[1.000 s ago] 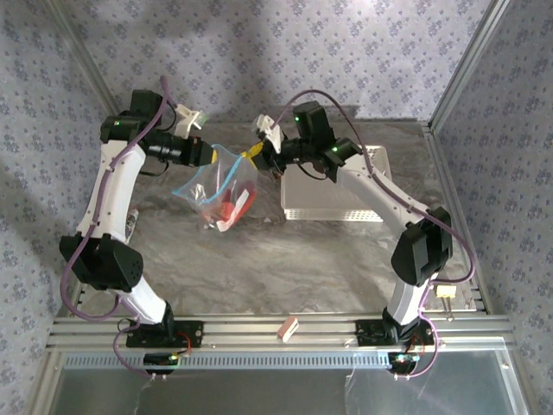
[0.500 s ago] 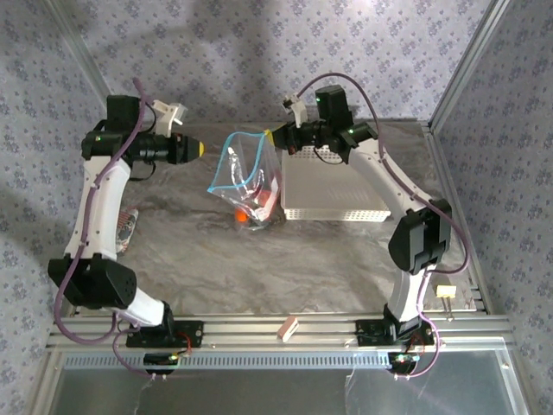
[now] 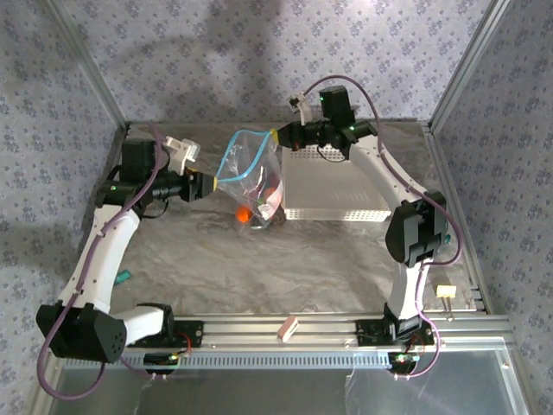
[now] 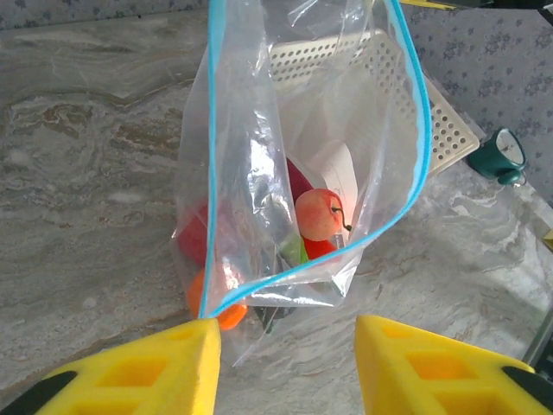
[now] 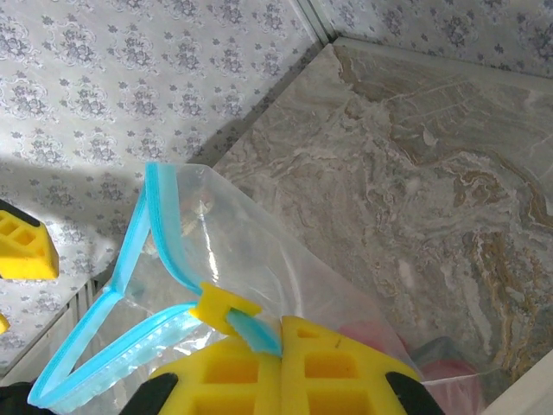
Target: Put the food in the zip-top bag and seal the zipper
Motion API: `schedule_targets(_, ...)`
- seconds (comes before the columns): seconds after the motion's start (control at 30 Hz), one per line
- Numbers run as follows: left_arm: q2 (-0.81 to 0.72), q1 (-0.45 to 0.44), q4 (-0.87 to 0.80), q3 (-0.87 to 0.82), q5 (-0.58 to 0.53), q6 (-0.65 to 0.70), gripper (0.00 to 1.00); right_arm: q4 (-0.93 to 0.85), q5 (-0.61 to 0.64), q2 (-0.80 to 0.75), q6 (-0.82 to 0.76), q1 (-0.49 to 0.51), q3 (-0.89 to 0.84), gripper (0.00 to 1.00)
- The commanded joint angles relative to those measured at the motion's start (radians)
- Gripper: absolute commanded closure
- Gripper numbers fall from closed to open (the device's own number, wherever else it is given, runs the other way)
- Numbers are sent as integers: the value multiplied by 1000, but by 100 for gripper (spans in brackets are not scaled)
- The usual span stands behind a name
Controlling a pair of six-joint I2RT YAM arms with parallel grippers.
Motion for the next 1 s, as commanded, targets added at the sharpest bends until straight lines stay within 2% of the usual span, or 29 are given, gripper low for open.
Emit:
schedule_targets(0.0, -5, -3, 58, -31, -1, 19, 51, -20, -33, 14, 23, -4, 38, 100)
schedule_targets(0.27, 27, -8, 74, -59, -83, 27, 48, -35, -39, 15, 20, 0, 62, 100)
schedule_targets(0.47, 50, -8, 77, -65, -74, 27, 45, -47, -43, 31, 17, 0, 90, 100)
schedule_targets(0.7, 83, -8, 100, -78, -4, 12, 42, -53, -47, 49, 23, 2, 110, 100)
schedule_targets(0.87, 104, -8, 157, -101, 61, -7, 49, -59, -47, 56, 23, 3, 113, 100)
schedule_targets(0.97, 127, -9, 160, -96, 88, -7, 59, -60, -48, 60, 26, 4, 113, 100)
